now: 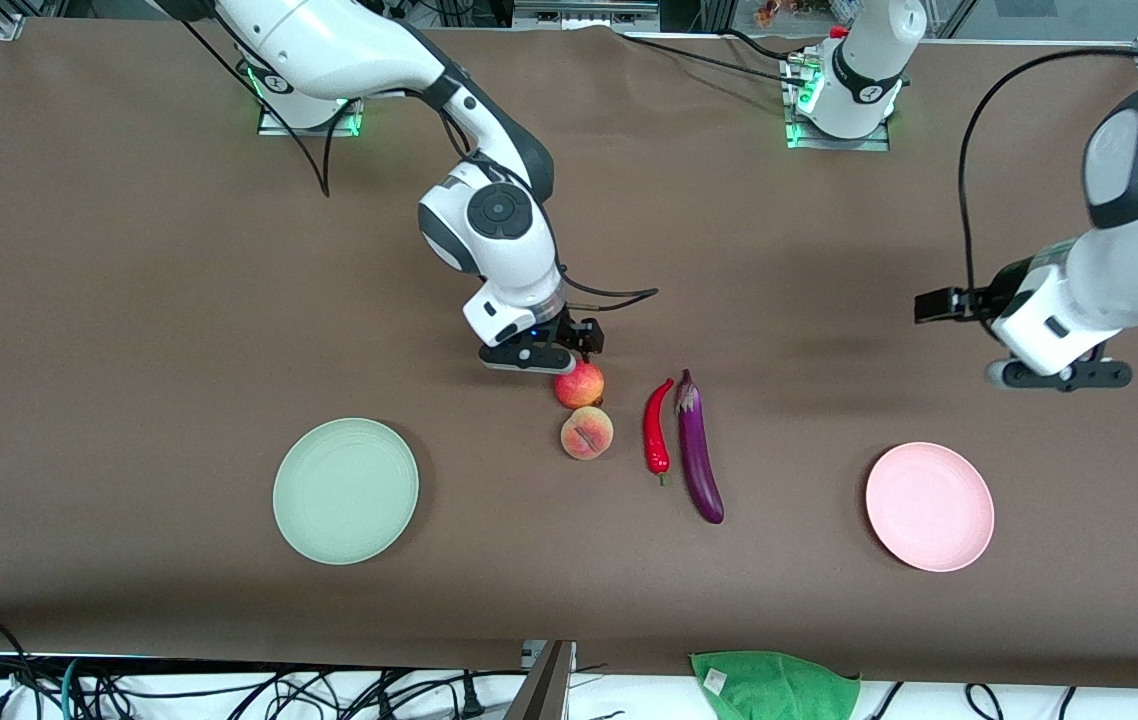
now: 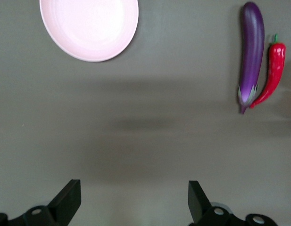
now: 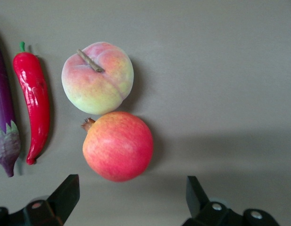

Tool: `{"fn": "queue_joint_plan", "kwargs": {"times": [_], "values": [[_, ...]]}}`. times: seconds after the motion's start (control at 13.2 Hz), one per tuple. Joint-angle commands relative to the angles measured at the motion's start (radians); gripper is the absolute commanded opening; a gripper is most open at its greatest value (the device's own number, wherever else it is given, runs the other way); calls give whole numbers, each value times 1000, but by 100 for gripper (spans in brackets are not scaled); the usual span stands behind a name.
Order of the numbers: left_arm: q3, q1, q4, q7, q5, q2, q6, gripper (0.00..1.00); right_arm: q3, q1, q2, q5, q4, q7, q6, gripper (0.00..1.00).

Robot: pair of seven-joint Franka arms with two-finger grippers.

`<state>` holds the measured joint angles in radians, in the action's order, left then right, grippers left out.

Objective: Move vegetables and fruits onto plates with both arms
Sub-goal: 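Reach the right gripper to the pomegranate while the left gripper reaches the eggplant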

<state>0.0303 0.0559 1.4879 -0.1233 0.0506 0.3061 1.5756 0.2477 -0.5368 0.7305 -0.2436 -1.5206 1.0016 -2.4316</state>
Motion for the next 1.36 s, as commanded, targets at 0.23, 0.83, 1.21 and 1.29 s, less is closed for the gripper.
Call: {"fn": "queue_joint_plan", "kwargs": {"times": [0.23, 0.83, 1.21, 1.29], "values": [[3, 59, -23, -128, -6, 114, 153, 100, -24, -37, 87, -43, 120, 18, 16, 100], [3, 185, -23, -330, -8, 318, 485, 100, -91, -103, 148, -49, 160, 40, -10, 100], [3, 240, -24, -412, -8, 433, 678, 100, -107, -115, 168, -52, 160, 52, -32, 100], [3, 251, -26, -415, -9, 447, 693, 100, -107, -114, 171, -52, 160, 52, -33, 96]]}}
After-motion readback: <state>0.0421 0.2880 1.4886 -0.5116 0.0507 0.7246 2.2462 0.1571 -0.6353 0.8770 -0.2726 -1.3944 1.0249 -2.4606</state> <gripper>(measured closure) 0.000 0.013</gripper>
